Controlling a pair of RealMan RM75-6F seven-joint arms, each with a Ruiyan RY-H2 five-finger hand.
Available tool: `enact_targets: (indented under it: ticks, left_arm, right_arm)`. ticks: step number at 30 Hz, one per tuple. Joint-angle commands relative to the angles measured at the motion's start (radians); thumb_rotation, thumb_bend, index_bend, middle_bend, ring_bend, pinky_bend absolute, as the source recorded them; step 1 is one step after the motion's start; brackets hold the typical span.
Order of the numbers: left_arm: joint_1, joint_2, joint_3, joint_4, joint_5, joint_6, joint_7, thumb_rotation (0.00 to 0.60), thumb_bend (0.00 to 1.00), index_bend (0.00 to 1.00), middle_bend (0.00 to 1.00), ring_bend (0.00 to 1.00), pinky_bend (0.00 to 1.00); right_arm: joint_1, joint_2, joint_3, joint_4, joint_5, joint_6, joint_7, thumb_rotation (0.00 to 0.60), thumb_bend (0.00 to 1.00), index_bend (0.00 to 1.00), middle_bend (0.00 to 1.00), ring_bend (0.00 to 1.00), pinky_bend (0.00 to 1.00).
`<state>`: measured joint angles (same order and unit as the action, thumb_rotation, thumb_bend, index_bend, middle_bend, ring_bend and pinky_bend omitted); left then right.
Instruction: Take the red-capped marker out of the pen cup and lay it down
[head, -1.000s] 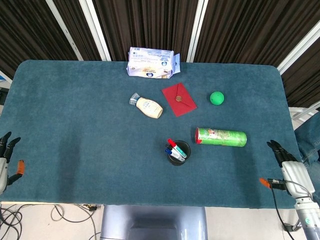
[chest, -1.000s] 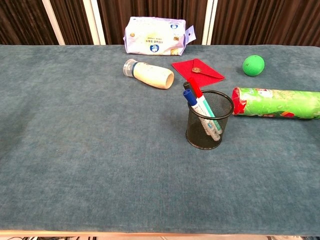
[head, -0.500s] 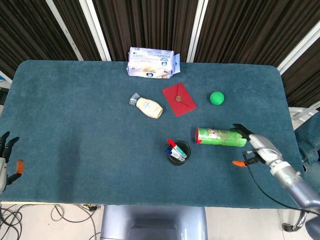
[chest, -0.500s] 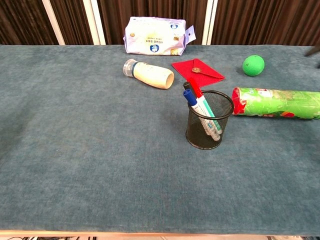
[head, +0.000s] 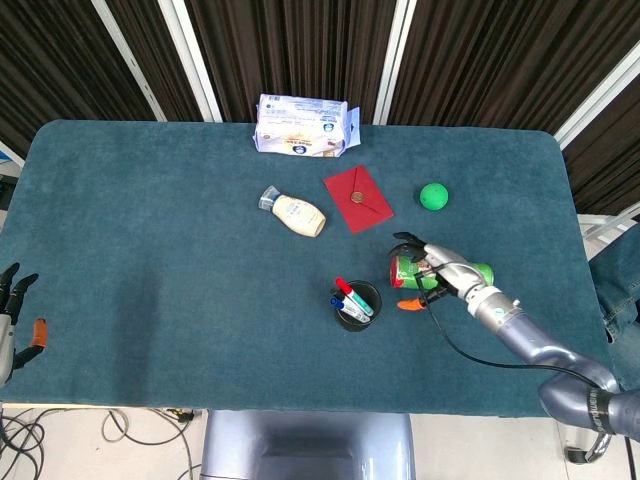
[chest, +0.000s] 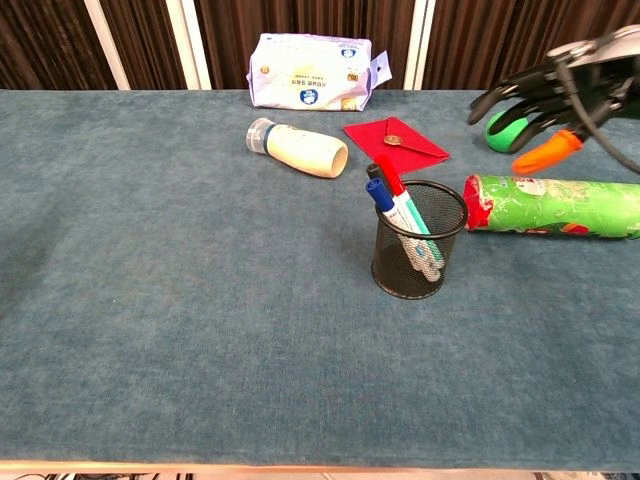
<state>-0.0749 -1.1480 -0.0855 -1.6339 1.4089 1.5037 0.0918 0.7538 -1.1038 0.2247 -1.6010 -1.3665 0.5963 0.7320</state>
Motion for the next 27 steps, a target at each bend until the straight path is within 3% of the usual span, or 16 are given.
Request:
enact_targets:
  ticks: [1, 8, 18, 27]
  left_arm:
    - [0.0, 0.001, -0.001, 0.0, 0.0, 0.0, -0.002, 0.6, 0.5, 0.12, 0.0, 0.05, 0.05]
    - [-0.001, 0.002, -0.003, -0.002, -0.006, -0.006, -0.008, 0.6, 0.5, 0.12, 0.0, 0.05, 0.05]
    - [0.0, 0.005, -0.008, -0.002, -0.014, -0.005, -0.023, 0.6, 0.5, 0.12, 0.0, 0.05, 0.05]
    - [0.001, 0.007, -0.011, -0.007, -0.022, -0.007, -0.028, 0.6, 0.5, 0.12, 0.0, 0.05, 0.05]
  right_arm:
    - [0.031, -0.031, 0.011, -0.001, 0.033, -0.027, -0.023, 0.6, 0.2, 0.31, 0.08, 0.16, 0.23]
    - [0.09, -0.092, 0.027, 0.007, 0.127, -0.053, -0.131, 0.6, 0.29, 0.36, 0.08, 0.16, 0.23]
    - [0.172, -0.18, 0.044, 0.04, 0.31, -0.052, -0.285, 0.6, 0.29, 0.41, 0.08, 0.16, 0.23]
    - [0.231, -0.226, 0.036, 0.05, 0.455, -0.039, -0.398, 0.6, 0.33, 0.51, 0.08, 0.16, 0.23]
